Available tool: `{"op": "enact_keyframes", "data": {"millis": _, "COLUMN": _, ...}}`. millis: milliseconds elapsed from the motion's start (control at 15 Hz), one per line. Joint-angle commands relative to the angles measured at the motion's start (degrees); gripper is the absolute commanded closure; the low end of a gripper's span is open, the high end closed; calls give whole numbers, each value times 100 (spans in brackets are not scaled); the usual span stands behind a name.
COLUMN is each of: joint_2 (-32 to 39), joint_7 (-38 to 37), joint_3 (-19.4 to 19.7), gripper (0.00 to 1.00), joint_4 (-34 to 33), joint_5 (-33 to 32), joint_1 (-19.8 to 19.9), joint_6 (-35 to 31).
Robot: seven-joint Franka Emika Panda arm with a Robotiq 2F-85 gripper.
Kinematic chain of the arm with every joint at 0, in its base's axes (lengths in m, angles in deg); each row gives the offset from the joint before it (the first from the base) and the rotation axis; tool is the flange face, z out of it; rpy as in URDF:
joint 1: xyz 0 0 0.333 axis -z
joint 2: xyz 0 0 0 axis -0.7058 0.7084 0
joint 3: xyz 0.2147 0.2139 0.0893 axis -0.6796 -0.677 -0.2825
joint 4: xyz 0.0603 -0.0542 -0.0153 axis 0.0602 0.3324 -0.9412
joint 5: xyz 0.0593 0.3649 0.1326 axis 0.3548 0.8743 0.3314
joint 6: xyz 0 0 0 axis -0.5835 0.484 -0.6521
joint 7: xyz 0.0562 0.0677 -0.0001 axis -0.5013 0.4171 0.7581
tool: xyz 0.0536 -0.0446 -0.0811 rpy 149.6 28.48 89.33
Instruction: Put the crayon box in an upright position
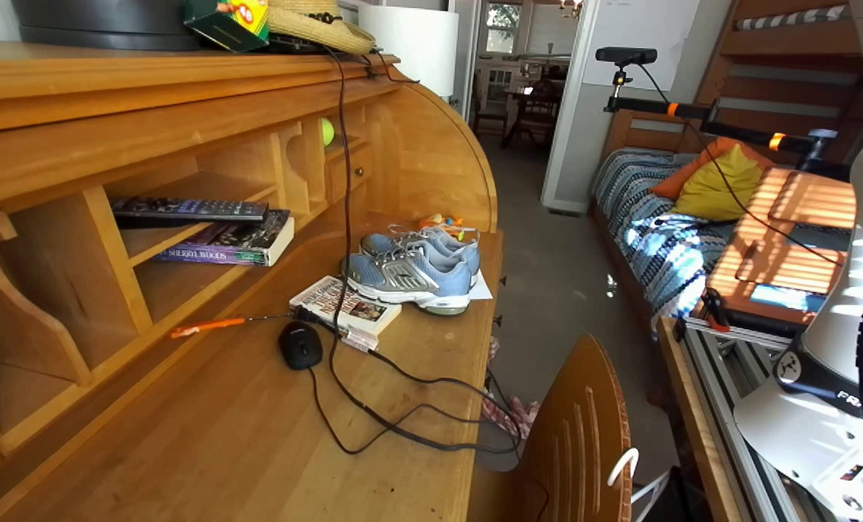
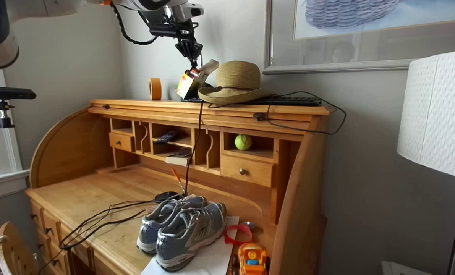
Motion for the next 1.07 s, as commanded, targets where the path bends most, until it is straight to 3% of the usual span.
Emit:
{"op": "enact_keyframes", "data": {"millis": 0, "joint_2": -28, "joint_7": 30, "joint_3": 66, "gripper": 100, "joint_4": 65, "joint_5": -145, "joint_1": -137, "joint_6": -79}}
{"op": "enact_keyframes", "data": {"millis": 533, "joint_2": -166, "joint_7": 189, "joint_3": 297, "gripper": 100, "joint_4": 363, "joint_5": -658, "joint_1": -593, "joint_6": -791}}
{"op": "enact_keyframes", "data": {"millis": 1000, "joint_2": -346, "joint_7": 546, "joint_3": 321, "gripper": 100, "joint_4": 707, "joint_5": -799, "joint_1": -789, "joint_6": -704}}
